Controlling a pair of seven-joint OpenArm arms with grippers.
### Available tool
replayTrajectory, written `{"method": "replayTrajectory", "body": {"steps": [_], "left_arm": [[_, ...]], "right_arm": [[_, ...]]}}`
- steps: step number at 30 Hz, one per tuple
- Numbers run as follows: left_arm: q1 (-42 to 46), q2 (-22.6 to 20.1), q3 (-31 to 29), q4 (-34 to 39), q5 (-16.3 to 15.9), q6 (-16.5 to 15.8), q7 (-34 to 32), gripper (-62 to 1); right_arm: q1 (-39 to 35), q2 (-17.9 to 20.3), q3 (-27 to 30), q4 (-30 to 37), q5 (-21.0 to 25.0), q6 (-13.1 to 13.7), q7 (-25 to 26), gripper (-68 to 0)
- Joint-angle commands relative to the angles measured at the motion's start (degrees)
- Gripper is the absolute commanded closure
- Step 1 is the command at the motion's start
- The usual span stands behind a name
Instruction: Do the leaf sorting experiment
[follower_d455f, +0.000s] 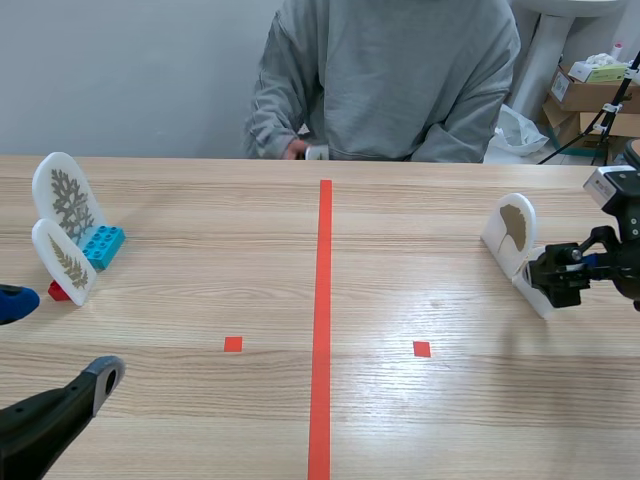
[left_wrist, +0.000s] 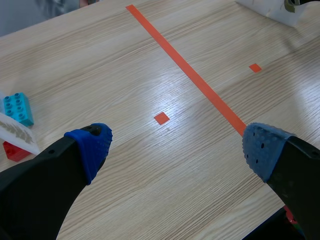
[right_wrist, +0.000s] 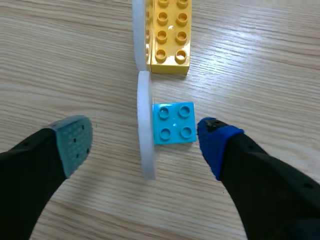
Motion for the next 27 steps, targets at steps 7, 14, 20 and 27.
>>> {"method": "replayTrajectory", "body": {"steps": [7, 14, 20, 27], "left_arm": [[-0.17, 0.28, 0.07, 0.20, -0.61, -0.04, -0.79, -55.9], [-0.17, 0.28, 0.07, 0.20, -0.59, -0.04, -0.76, -55.9], [-0.17, 0.26, 0.07, 0.20, -0.37, -0.04, -0.81, -55.9], [-0.22, 0.26, 0.07, 0.20, -0.37, -0.02, -0.81, -55.9]], "right_arm": [[0.31, 0.83, 1.03, 1.77, 3.63, 1.49, -3.87, -61.1], [-12.22, 1.09, 6.29, 14.14, 5.99, 8.61, -2.19, -61.1], [-26.88, 1.09, 9.70, 31.74, 6.08, 10.86, 0.35, -61.1], [-36.72, 0.96, 10.08, 50.16, 6.12, 11.10, 2.60, -61.1]]}}
